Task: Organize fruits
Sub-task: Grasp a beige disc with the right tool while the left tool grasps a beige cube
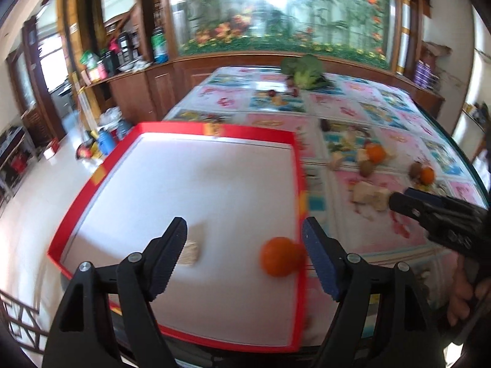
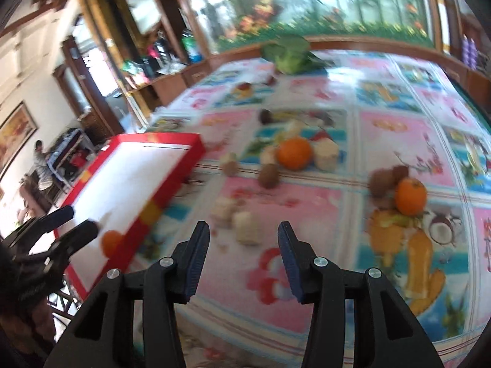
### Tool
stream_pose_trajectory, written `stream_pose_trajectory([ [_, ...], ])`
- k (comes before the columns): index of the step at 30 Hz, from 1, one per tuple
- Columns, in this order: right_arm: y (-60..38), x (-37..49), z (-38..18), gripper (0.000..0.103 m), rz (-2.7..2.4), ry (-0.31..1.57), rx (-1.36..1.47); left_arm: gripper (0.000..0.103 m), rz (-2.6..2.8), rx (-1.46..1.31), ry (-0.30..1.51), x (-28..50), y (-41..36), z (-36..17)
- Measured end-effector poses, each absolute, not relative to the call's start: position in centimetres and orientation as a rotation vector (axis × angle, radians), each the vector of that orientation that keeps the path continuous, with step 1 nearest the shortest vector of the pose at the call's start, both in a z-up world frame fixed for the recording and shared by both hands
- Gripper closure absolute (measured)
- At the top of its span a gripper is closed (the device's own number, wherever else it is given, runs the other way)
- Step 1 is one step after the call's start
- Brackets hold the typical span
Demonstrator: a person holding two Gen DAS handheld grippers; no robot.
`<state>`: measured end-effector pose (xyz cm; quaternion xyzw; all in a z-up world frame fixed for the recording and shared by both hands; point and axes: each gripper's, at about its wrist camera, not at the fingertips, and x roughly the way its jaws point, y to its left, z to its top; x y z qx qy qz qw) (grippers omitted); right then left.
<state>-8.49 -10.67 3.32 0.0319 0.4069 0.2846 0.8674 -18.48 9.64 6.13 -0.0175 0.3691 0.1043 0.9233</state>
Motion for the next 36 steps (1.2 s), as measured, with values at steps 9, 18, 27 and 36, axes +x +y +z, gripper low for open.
stream_pose_trajectory([
  [9,-9.5,-7.8,2.9,0.067,0.612,0.888,0.043,0.025,0.126,0.013,0.785,-17.6,6.4,5.8],
  [18,-9.3,-6.4,2.0,0.089,0.621,0.952,0.056,0.025,0.124,0.032,0.797,-16.9,5.8,5.7],
  [27,-13.8,-5.6,3.0,0.089,0.558,0.863,0.131,0.025,0.062,0.066,0.816,-14.0,3.2,5.7],
  [36,-15.3,-4.8,3.0,0.089,0.572,0.862,0.206,0.025,0.022,0.049,0.884,-9.6,0.7,3.9],
])
